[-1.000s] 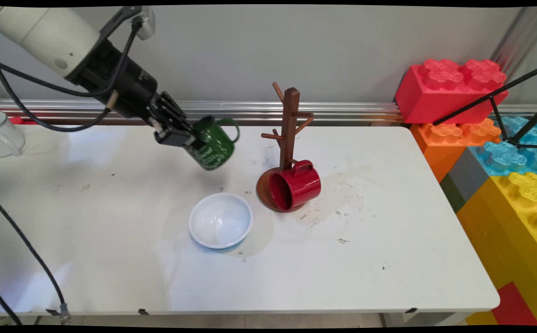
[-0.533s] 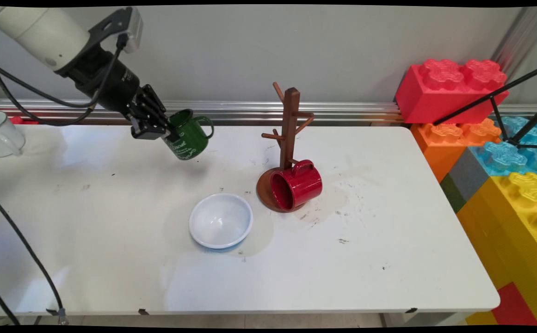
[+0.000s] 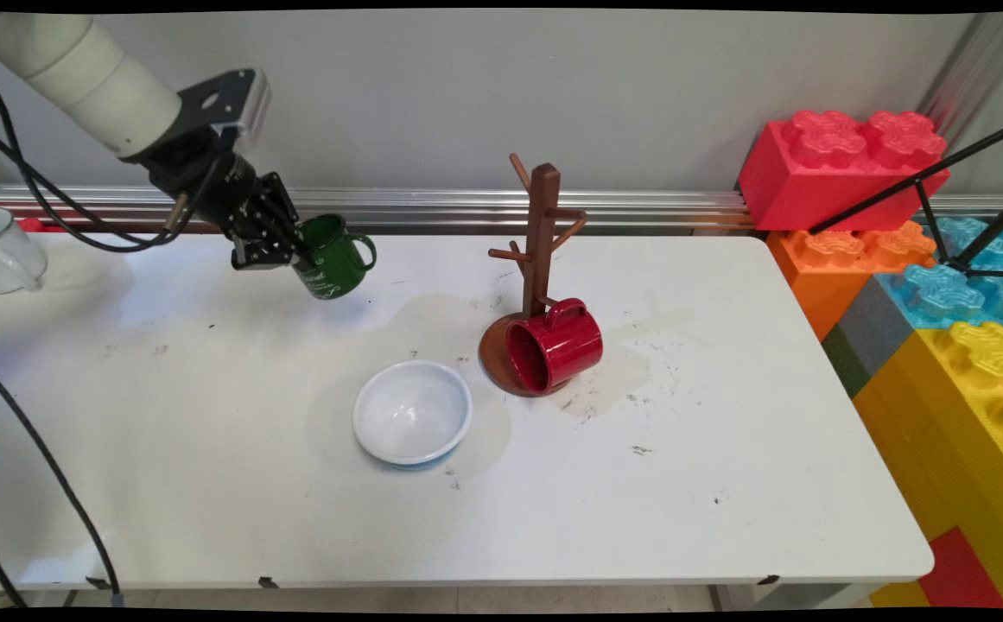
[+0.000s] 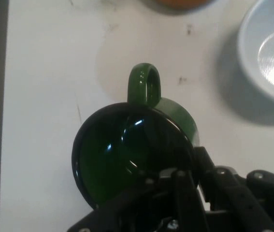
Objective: Place the picked object on the table
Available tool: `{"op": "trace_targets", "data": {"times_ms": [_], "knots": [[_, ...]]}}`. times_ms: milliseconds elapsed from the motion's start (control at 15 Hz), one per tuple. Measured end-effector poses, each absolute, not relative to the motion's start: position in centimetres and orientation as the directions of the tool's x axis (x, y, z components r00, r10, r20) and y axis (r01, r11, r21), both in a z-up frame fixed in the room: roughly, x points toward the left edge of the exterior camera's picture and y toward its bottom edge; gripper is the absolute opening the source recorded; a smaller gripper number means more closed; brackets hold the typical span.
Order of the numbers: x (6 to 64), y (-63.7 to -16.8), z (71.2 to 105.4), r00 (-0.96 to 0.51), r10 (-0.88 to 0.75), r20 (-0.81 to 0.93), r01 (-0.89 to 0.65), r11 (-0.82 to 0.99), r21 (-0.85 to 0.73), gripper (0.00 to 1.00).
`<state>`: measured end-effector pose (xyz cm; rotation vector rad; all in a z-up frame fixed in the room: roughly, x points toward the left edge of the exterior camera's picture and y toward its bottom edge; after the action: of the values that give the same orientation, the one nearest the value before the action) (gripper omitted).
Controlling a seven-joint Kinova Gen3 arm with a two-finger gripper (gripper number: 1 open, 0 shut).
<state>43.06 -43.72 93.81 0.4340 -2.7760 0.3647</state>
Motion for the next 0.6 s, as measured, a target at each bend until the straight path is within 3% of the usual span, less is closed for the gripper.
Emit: {"op": "trace_targets", "data": {"times_ms": [600], "knots": [[43.6,-44.3,90.4,-0.948,-0.132,0.289,-0.201,0.954,-0.223,0.00]]}}
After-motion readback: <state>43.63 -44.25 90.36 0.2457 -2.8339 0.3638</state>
